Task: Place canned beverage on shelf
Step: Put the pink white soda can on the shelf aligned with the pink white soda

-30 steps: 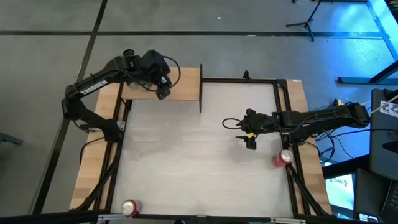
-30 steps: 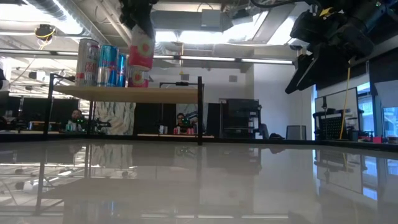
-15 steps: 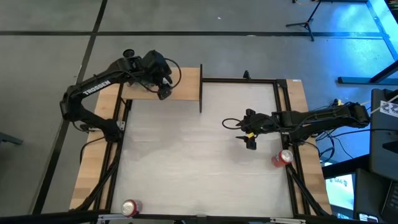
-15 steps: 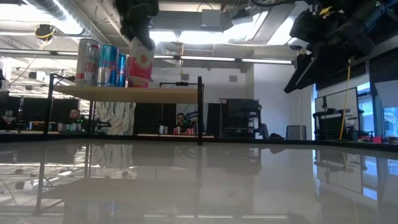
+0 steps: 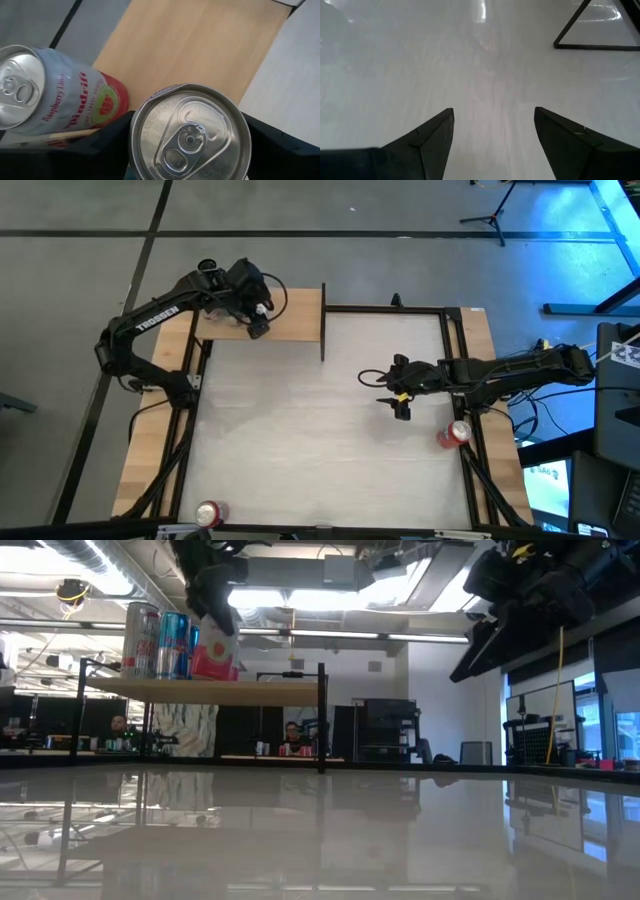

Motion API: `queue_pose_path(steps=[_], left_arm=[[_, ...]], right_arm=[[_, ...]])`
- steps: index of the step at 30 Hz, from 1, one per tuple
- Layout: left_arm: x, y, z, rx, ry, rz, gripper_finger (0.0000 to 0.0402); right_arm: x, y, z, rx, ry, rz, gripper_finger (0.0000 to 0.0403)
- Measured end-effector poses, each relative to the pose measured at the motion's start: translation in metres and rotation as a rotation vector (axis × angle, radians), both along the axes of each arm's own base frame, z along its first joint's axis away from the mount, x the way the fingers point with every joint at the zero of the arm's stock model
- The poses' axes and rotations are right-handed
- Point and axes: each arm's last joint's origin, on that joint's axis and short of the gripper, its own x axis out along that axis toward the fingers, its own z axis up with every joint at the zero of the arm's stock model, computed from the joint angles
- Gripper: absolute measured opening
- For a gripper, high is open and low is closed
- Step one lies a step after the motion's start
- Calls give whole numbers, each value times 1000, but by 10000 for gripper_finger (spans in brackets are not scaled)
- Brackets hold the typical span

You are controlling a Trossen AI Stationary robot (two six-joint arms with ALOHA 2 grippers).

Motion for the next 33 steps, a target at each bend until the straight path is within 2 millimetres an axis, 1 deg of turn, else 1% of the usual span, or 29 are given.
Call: queue_pose_path(steps=[6,11,15,33], left_arm=[[0,0,-1,44,47,-80,286],[0,2,-1,89,80,-56,294],[-1,3,-2,117,115,-85,305],[1,3,-1,112,85,-86,312]], right_arm=[[2,0,2,-16,-27,16,271],[2,0,2,-15,-33,16,271],[2,0,2,-16,-32,16,271],[2,0,2,-15,-32,16,271]])
